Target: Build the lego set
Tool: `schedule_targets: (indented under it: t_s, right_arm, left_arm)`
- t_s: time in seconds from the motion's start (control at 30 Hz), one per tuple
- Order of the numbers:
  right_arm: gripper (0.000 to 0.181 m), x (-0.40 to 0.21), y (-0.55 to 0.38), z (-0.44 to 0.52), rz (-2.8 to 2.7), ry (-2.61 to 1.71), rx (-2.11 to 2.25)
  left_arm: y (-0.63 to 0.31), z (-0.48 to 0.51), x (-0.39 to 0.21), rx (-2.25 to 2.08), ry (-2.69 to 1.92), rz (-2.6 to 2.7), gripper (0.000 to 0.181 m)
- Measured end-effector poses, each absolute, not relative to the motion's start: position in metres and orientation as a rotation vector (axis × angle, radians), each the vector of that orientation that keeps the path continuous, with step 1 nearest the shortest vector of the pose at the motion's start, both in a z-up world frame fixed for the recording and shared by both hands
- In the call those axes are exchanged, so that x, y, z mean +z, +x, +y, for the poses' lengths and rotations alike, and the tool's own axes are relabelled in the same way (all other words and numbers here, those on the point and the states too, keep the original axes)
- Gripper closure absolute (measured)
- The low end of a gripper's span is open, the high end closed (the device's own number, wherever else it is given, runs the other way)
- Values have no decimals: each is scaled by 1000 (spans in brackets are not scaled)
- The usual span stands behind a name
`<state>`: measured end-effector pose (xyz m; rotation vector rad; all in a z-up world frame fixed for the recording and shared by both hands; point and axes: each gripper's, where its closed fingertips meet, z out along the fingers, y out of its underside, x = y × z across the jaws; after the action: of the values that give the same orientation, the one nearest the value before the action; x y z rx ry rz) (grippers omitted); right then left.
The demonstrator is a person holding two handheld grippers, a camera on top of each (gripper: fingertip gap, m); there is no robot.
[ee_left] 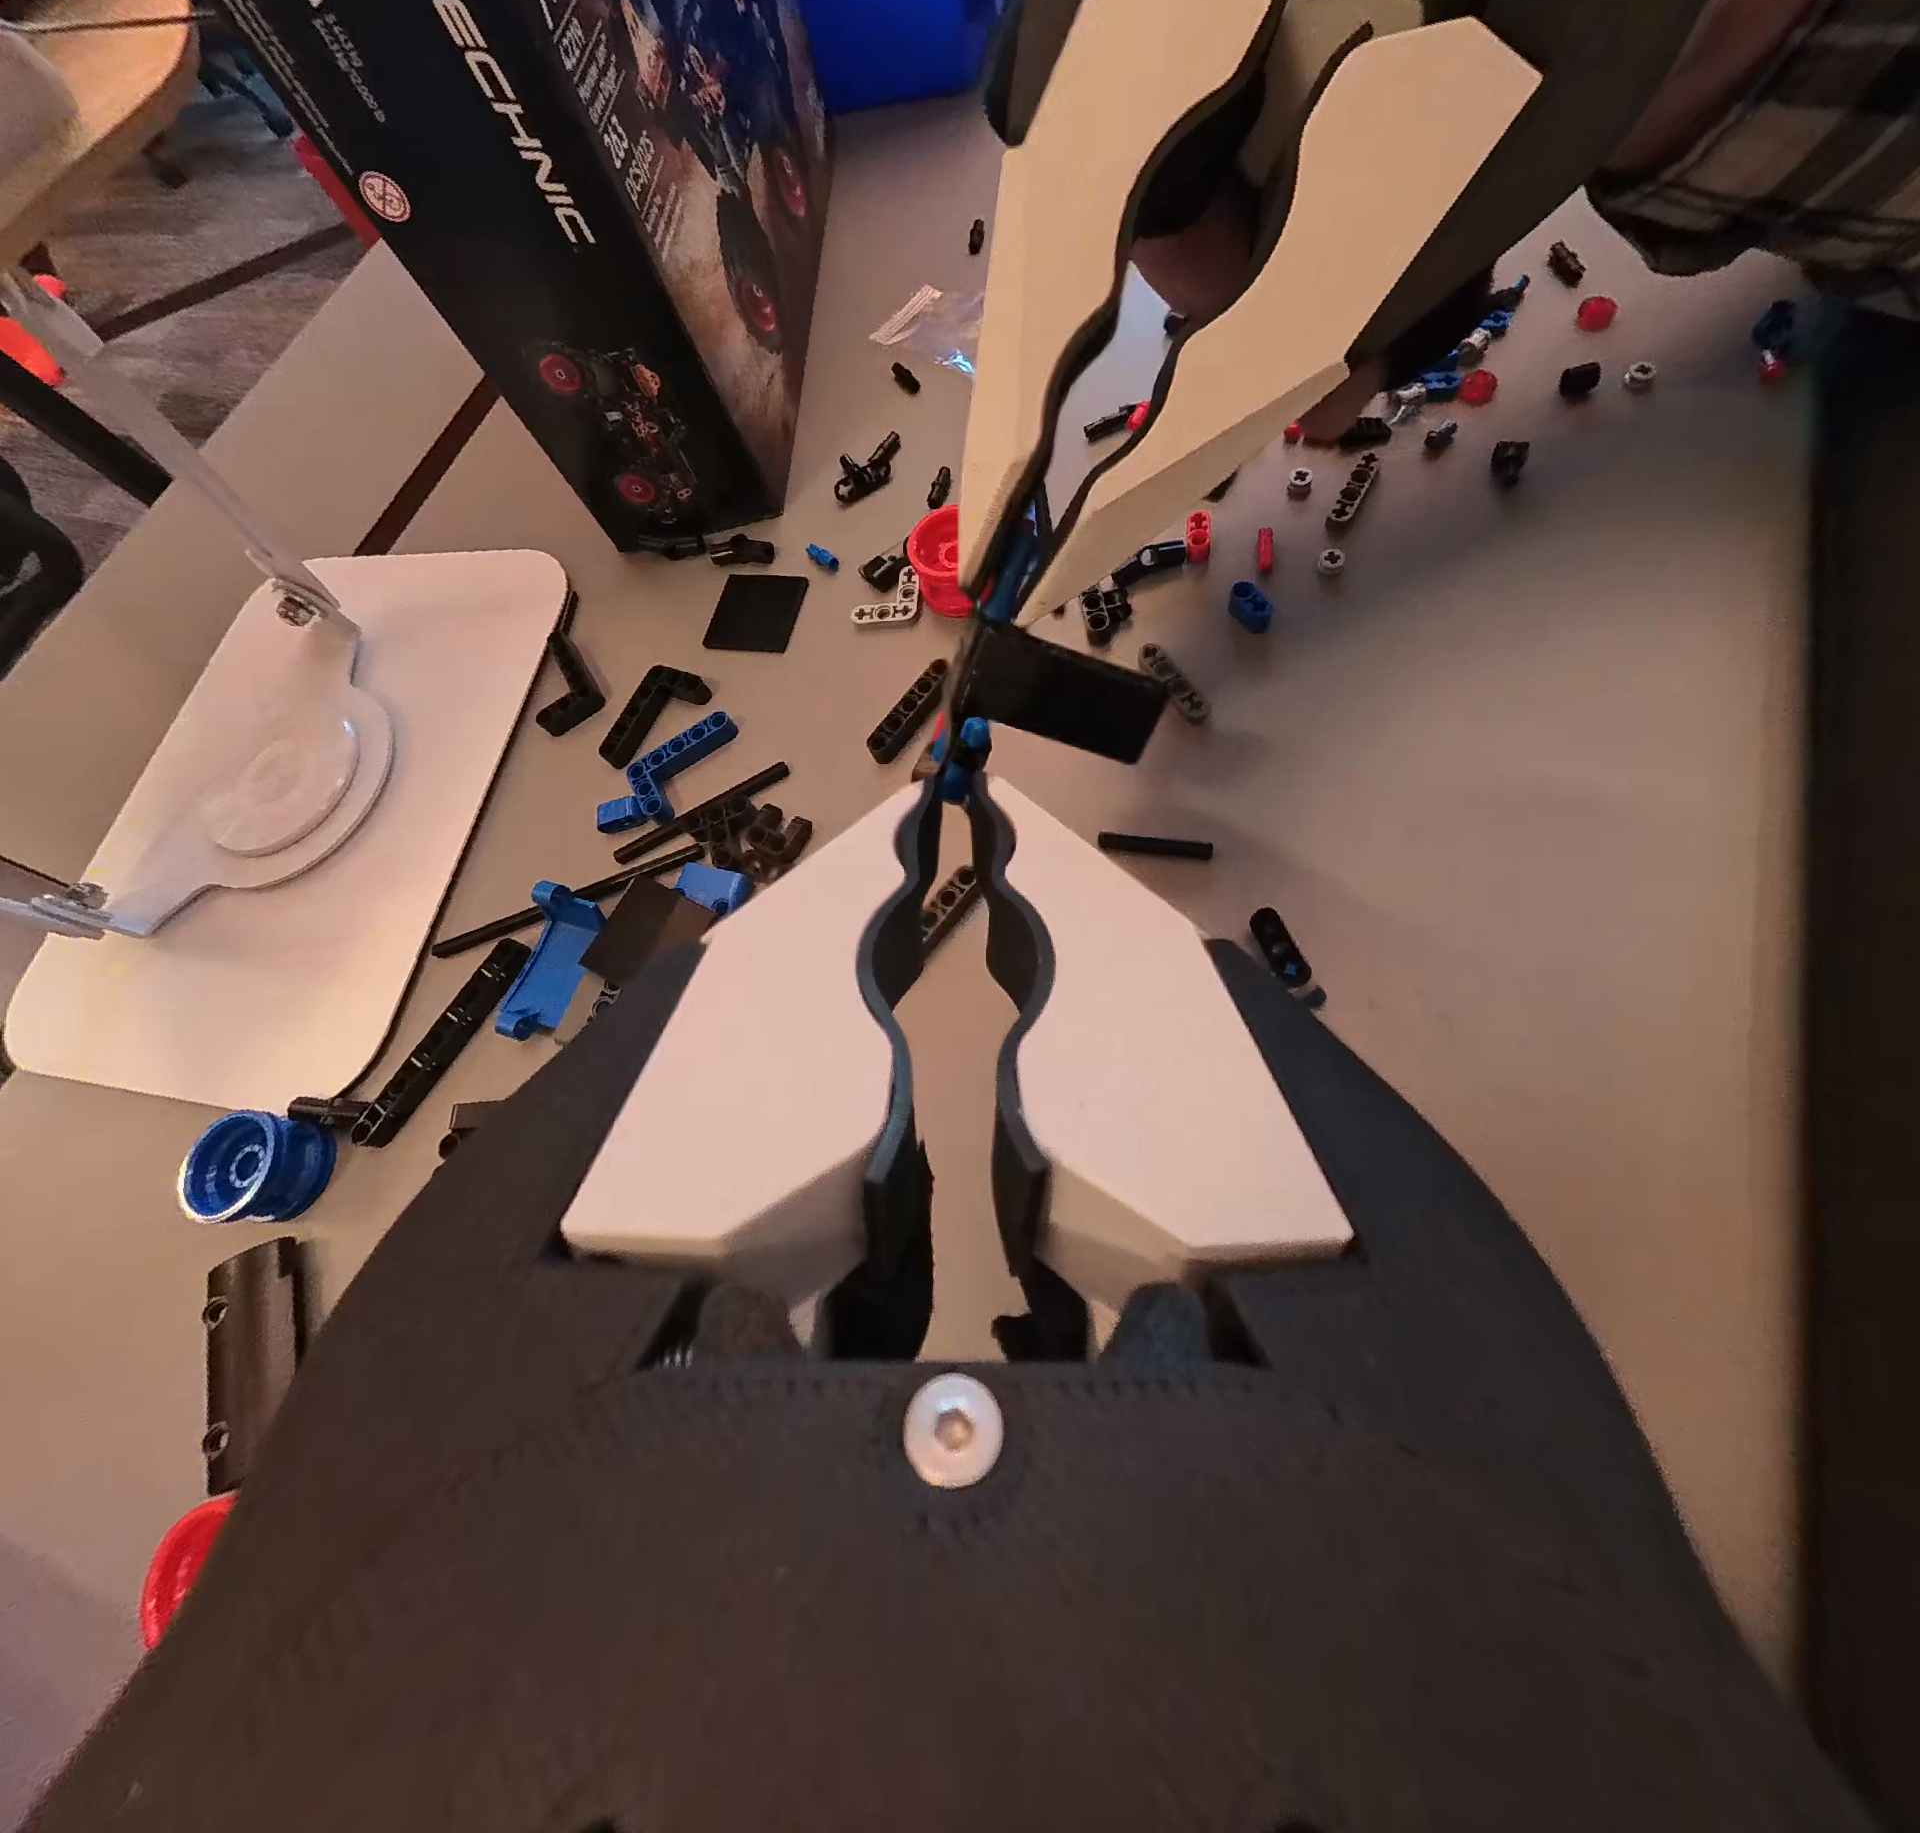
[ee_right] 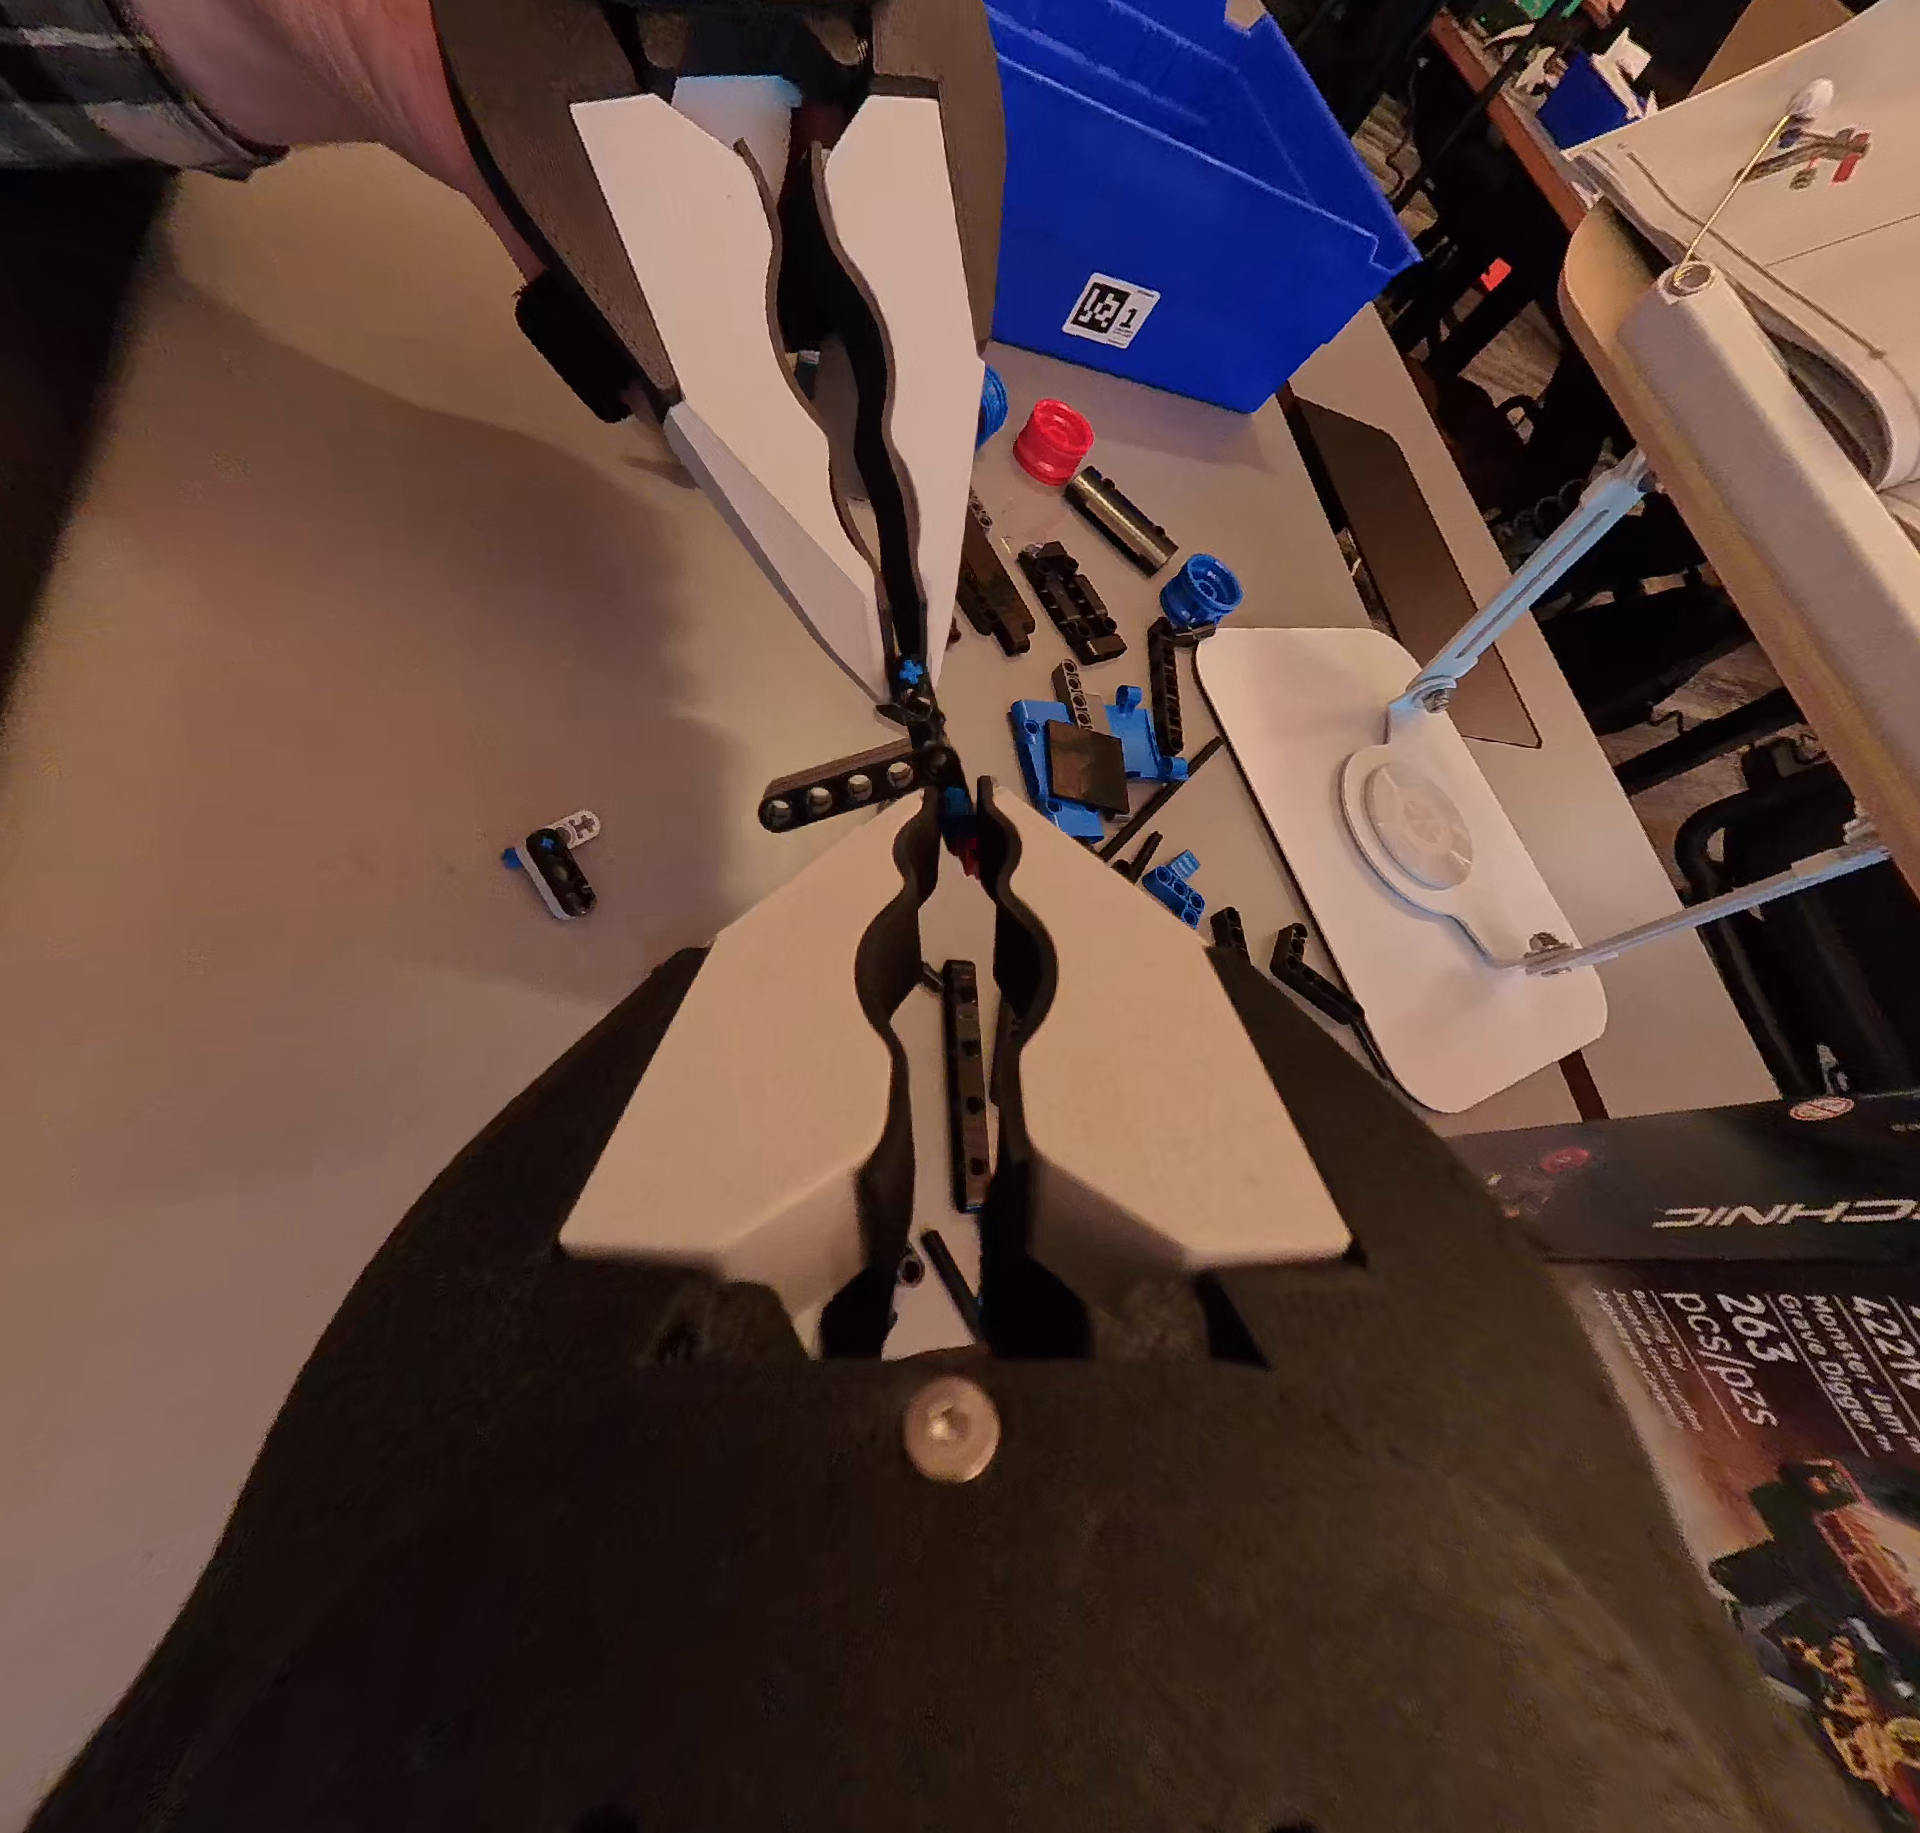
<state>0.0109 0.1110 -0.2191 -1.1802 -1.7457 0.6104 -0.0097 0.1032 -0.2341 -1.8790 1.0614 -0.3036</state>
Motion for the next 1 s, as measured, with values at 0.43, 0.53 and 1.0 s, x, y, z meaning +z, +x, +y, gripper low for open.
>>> schedule_targets:
  t_s: [0.43,0.53,1.0]
  right_arm:
    - [166,-206,21,116,-1681,-1234,730]
    - [166,-207,30,126,-1667,-1283,718]
    - [161,-279,25,48,-2152,-1218,719]
  left_arm:
    - [-26,95,-234,-197,-1901,1131,179]
    - [-33,91,-237,-150,-1926,1160,179]
    - [-45,78,-281,-52,-2099,1331,178]
